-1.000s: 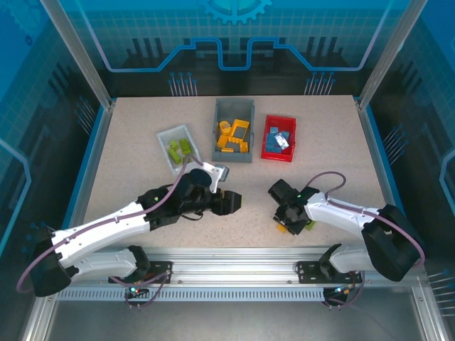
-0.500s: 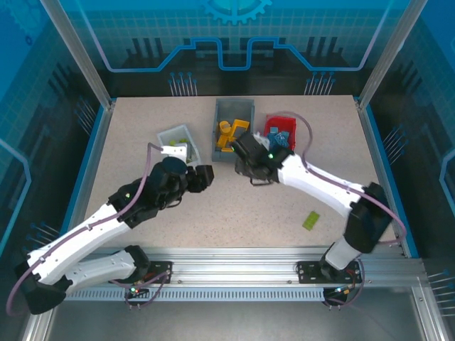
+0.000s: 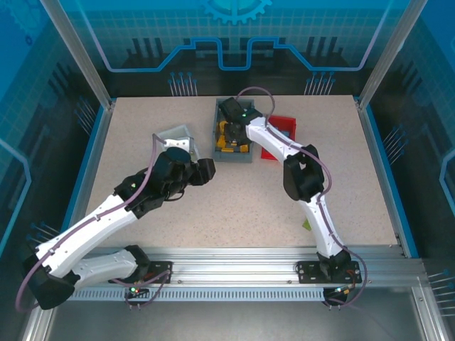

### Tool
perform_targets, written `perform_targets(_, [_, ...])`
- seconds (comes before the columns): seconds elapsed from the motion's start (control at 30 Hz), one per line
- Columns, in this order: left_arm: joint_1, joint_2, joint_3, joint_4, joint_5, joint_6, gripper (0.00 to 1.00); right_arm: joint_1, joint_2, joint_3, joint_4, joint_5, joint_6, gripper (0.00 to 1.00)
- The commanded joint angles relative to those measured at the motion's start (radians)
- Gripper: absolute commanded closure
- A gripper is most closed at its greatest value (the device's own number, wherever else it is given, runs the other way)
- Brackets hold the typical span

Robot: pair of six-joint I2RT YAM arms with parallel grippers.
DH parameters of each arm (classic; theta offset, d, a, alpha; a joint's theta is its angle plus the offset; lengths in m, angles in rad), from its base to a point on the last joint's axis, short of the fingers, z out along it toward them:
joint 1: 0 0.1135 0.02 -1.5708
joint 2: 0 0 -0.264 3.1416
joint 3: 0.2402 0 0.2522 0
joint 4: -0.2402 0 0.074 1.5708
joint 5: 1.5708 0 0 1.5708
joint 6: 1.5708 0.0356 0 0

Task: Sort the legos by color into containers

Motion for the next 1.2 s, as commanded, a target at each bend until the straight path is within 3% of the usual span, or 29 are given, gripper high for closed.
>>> perform_targets(0.0, [0.005,0.015,0.008,0.027,0.066,0.011,0.34,0.012,-0.015,0.059,-0.068,-0.045,-0.053,0.48])
perform_targets(0.2, [-0.009,0.082,0.016,0.077,0.160,0.010,0.34,0.031,-0.158,-0.006,-0.067,-0.009,-0.036,0.38])
perform_targets(0.37, [-0.111,0.200,0.075,0.125,0.145,0.033,0.33,0.034,-0.394,-0.159,-0.042,0.072,-0.018,0.38])
perform_targets(0.47, [-0.203,0.309,0.121,0.183,0.131,0.075,0.30,0.016,-0.585,-0.314,-0.057,0.146,-0.012,0.37])
perform_targets(0.63, [-0.352,0.576,0.289,0.219,0.106,0.186,0.28,-0.056,-0.996,-0.673,-0.068,0.128,-0.004,0.35])
perform_targets(0.8, [-0.443,0.843,0.500,0.191,0.113,0.229,0.25,-0.073,-1.386,-0.898,-0.172,0.151,0.003,0.33])
perform_targets(0.97, [-0.470,1.022,0.637,0.185,0.161,0.207,0.24,-0.083,-1.634,-0.923,-0.339,0.200,0.024,0.31])
perform_targets(1.17, [-0.484,1.159,0.752,0.176,0.229,0.188,0.23,-0.085,-1.714,-0.925,-0.418,0.207,0.048,0.30])
